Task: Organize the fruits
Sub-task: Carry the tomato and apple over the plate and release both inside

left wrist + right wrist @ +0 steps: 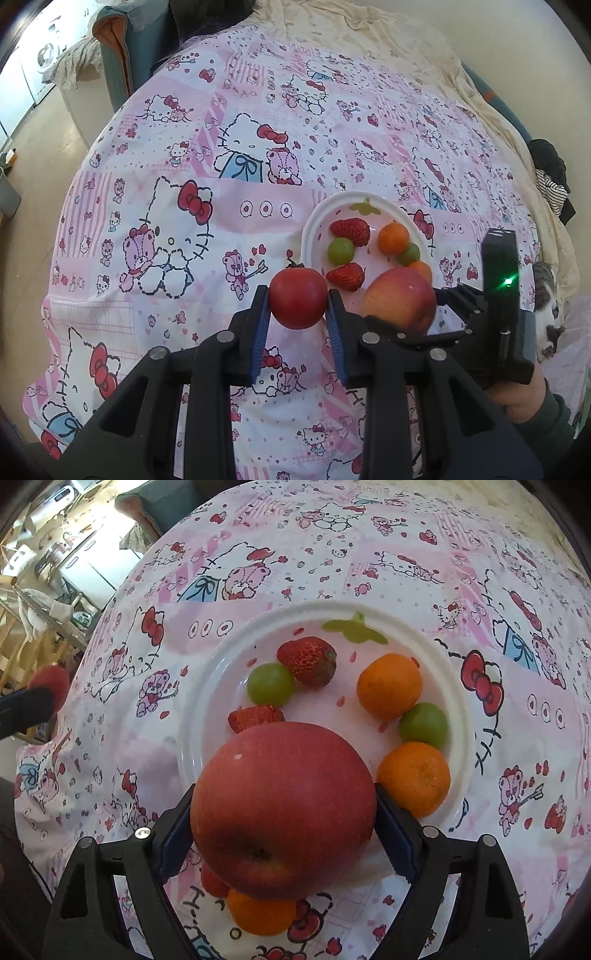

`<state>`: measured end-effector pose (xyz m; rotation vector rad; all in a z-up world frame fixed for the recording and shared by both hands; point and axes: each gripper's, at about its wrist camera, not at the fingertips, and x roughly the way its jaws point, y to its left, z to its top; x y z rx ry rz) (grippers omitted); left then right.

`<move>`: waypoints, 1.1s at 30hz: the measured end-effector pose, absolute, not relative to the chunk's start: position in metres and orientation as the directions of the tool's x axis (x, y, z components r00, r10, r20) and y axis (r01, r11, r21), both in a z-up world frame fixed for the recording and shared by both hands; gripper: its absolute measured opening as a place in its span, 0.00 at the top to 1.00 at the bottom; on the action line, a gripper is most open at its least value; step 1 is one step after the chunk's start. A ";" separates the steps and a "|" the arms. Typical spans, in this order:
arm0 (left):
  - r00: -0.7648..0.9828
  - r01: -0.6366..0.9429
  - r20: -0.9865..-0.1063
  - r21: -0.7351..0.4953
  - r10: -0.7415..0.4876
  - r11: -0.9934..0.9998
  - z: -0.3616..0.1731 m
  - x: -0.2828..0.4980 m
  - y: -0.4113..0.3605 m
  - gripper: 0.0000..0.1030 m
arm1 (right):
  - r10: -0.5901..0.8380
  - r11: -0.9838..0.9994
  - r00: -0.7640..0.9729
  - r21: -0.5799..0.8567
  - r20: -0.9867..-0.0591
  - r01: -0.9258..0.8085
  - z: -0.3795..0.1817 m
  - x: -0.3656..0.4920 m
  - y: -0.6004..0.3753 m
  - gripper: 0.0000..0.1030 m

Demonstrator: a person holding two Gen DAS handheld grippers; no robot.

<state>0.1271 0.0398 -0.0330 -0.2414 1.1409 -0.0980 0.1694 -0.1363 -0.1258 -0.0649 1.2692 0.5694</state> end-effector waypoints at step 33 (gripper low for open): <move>0.279 0.001 -0.916 -0.300 -0.289 0.954 -0.095 0.207 -0.011 0.74 | 0.519 0.845 0.351 0.531 -0.780 -0.069 -0.061 0.146 -0.274 0.02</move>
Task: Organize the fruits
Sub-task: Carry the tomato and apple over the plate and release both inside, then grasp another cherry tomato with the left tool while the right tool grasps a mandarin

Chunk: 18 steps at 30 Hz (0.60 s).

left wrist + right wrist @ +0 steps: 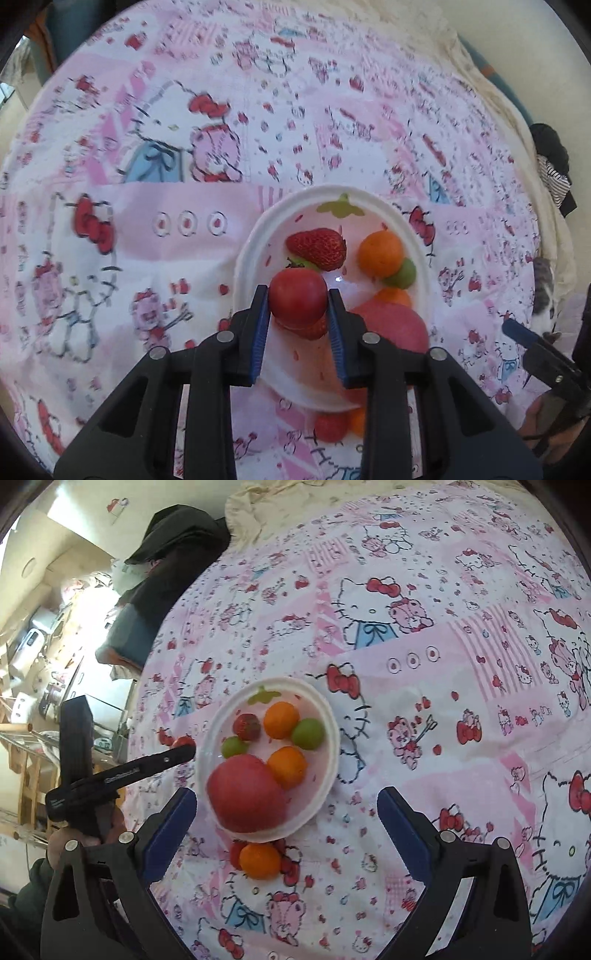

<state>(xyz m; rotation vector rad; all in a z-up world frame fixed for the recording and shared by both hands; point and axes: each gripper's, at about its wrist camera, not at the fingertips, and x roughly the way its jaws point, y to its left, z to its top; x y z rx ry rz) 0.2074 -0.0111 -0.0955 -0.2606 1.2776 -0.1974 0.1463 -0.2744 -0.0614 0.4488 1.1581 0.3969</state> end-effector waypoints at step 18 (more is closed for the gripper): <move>0.304 0.006 -0.907 -0.303 -0.290 0.953 -0.094 0.201 -0.011 0.22 | 0.496 0.864 0.344 0.492 -0.797 -0.105 -0.068 0.152 -0.260 0.02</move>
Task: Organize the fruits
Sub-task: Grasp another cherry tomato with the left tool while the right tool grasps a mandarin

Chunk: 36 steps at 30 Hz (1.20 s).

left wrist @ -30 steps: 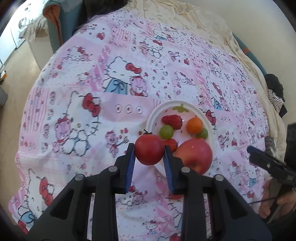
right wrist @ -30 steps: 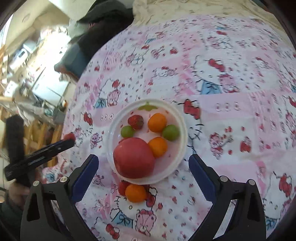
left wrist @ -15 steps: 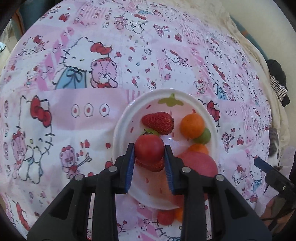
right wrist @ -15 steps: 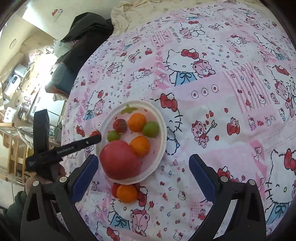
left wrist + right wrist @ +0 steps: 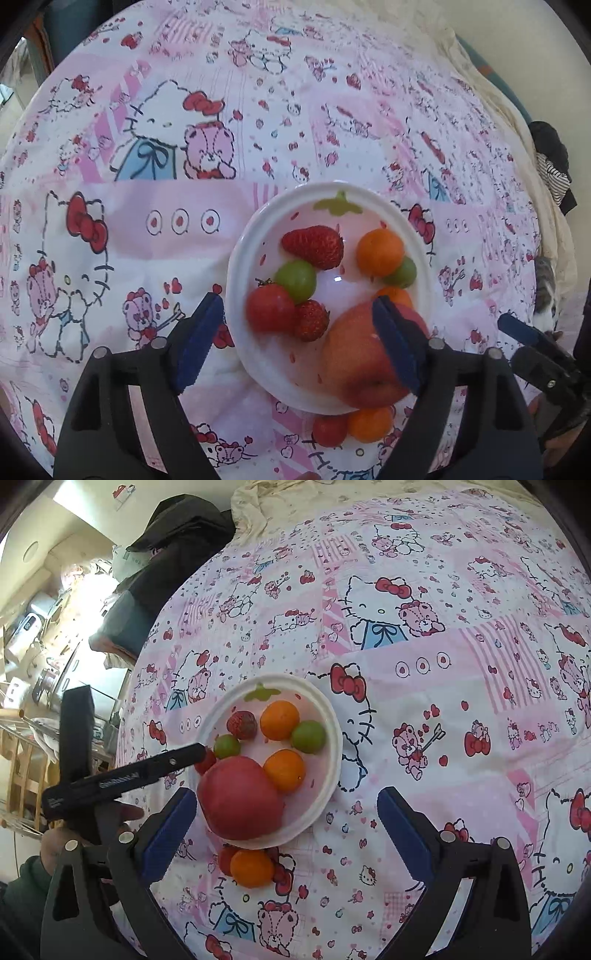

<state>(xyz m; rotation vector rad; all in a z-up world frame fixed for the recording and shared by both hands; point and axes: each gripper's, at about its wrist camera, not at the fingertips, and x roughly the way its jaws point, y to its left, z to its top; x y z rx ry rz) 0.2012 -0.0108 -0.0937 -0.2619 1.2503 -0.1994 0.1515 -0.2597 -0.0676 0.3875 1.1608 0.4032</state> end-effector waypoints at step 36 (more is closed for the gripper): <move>0.217 0.037 -0.945 -0.241 -0.244 0.970 -0.105 0.100 -0.019 0.57 | 0.498 0.829 0.370 0.555 -0.784 0.060 -0.075 0.078 -0.292 0.02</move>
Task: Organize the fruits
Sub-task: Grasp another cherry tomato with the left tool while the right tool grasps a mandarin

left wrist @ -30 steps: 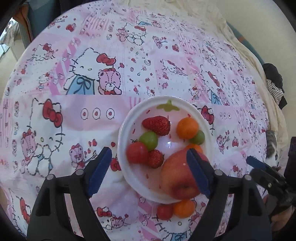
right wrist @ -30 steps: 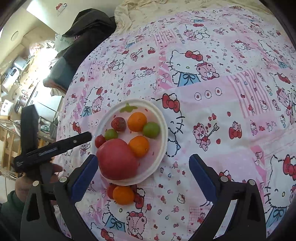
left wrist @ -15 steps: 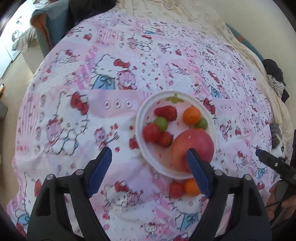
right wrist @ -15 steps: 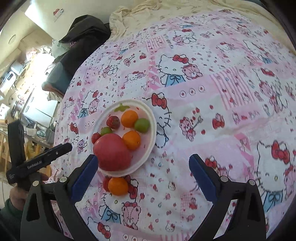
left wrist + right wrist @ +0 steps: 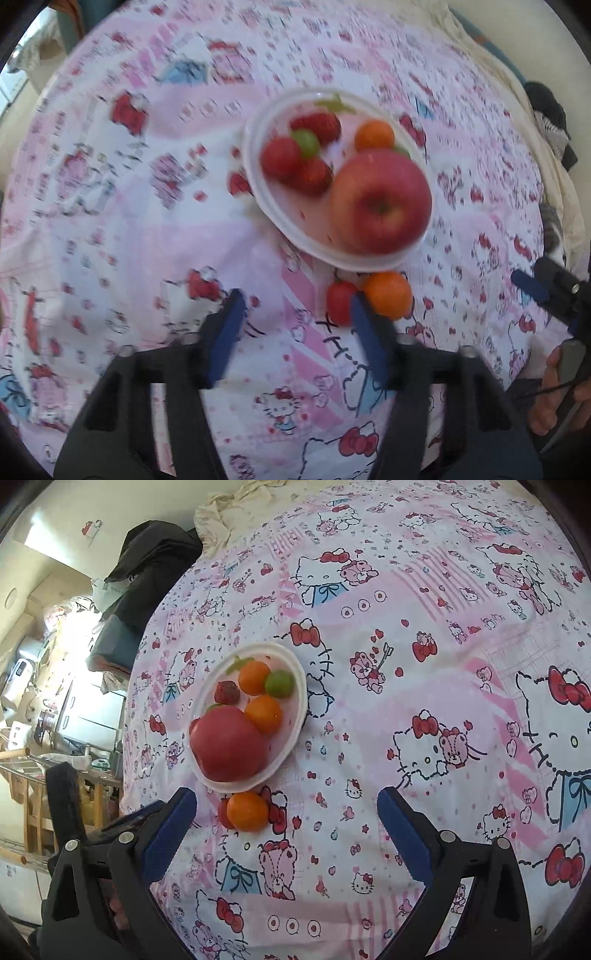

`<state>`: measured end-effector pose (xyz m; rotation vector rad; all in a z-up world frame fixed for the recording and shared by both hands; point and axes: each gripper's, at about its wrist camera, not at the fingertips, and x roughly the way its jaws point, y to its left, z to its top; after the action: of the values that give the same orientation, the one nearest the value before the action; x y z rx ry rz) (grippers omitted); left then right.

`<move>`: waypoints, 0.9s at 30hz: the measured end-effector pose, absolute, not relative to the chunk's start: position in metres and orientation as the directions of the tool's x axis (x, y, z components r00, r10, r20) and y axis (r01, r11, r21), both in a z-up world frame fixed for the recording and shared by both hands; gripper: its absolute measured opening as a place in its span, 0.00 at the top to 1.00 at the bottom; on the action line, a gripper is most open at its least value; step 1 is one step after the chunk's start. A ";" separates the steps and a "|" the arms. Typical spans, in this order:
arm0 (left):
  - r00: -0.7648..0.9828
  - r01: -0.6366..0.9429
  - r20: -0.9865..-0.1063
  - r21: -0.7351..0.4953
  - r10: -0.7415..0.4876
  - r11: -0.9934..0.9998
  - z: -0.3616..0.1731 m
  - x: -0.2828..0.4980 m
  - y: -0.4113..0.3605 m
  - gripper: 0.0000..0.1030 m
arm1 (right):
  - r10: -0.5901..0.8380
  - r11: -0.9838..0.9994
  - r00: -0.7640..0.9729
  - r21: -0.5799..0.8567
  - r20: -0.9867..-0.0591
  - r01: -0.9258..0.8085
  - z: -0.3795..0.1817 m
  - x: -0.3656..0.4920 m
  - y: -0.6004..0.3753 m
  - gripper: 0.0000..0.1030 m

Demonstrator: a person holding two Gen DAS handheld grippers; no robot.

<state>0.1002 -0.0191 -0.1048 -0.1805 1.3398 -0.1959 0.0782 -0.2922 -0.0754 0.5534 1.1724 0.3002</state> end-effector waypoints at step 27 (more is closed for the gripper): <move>0.101 -0.005 -0.925 -0.368 -0.366 0.930 -0.134 0.109 -0.043 0.83 | 0.480 0.848 0.343 0.527 -0.808 0.055 -0.085 0.084 -0.286 0.02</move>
<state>0.1095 -0.0427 -0.1337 -0.3096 1.4519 -0.2729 0.0838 -0.2862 -0.0850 0.5182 1.2023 0.2921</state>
